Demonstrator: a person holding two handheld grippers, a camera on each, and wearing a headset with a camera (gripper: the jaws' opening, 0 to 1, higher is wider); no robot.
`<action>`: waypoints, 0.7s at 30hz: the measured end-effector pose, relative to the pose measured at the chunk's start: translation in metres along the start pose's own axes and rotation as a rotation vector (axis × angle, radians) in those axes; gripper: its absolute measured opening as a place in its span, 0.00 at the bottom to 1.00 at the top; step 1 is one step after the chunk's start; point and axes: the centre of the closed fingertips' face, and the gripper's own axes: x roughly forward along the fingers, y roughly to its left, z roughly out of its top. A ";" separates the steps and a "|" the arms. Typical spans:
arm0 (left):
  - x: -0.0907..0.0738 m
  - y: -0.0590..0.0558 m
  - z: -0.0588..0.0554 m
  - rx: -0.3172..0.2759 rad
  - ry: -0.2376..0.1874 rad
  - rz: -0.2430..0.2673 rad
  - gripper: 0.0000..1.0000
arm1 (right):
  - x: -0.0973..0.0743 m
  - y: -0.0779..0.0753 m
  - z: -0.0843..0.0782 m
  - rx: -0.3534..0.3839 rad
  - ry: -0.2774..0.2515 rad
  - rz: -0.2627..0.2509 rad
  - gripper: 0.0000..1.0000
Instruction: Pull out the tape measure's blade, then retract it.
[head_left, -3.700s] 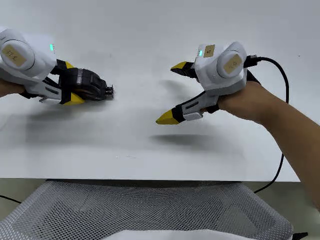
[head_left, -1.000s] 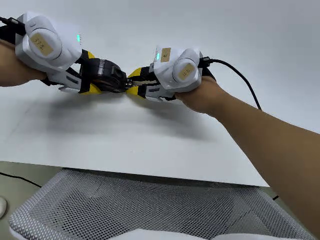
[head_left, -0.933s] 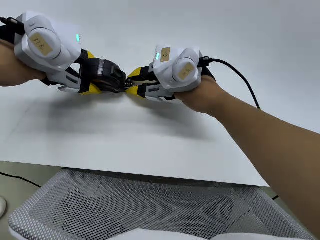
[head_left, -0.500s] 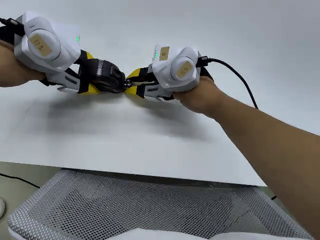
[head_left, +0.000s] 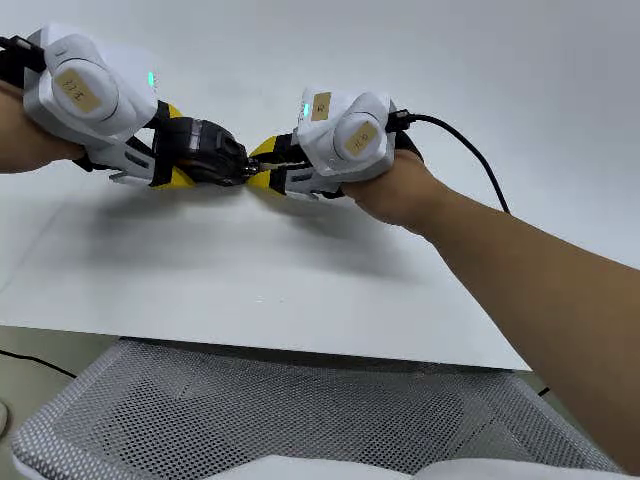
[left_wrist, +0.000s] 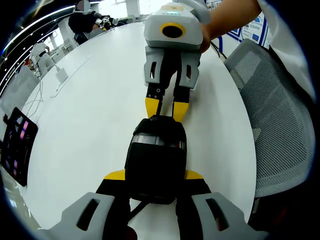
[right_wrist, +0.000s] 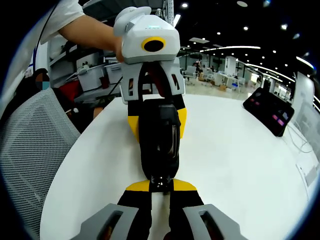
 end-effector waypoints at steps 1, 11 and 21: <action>0.000 0.000 0.000 -0.002 -0.001 0.000 0.29 | 0.000 0.000 0.000 0.001 -0.001 -0.001 0.08; 0.000 0.000 0.000 0.003 0.001 -0.003 0.29 | -0.002 0.000 0.000 -0.020 0.003 -0.001 0.08; -0.001 0.000 0.001 0.000 -0.002 -0.006 0.29 | -0.010 0.000 -0.006 -0.003 0.001 -0.009 0.08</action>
